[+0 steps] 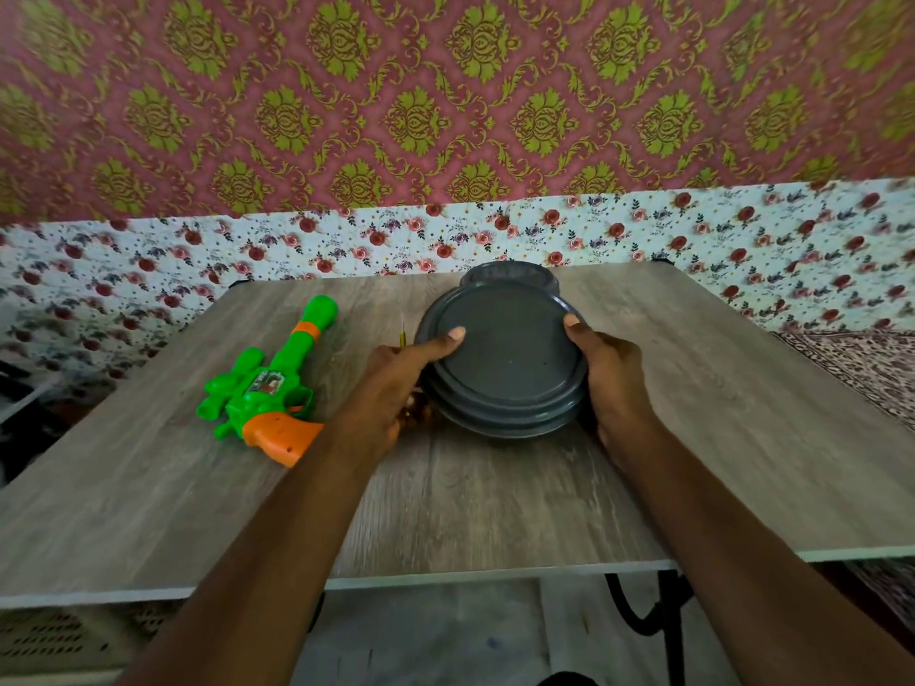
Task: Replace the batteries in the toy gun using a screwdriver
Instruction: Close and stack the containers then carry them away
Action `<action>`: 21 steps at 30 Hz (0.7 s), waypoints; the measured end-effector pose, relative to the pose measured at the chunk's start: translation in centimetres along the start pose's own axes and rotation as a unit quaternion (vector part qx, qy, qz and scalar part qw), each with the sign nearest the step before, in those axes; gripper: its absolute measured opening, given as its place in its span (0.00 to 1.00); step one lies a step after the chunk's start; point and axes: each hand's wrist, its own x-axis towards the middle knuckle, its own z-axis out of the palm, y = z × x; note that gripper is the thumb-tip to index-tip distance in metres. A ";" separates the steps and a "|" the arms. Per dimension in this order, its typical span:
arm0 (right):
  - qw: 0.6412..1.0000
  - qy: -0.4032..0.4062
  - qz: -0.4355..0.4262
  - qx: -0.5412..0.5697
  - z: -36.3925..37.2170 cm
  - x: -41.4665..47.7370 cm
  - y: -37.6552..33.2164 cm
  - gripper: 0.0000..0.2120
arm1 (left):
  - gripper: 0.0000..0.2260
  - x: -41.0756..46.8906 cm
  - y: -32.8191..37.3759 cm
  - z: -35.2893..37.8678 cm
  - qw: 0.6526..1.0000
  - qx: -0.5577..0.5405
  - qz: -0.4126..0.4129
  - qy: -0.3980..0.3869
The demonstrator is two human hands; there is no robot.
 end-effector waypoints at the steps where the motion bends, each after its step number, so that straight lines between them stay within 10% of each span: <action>1: 1.000 -0.015 0.002 -0.005 0.3 0.3 -0.4 0.35 | 0.19 0.4 0.4 -0.2 1.000 -0.009 -0.004 -0.002; 21: 0.962 0.065 0.216 -0.152 6.0 15.8 -2.8 0.27 | 0.15 10.2 8.2 -4.9 0.993 -0.001 -0.116 0.005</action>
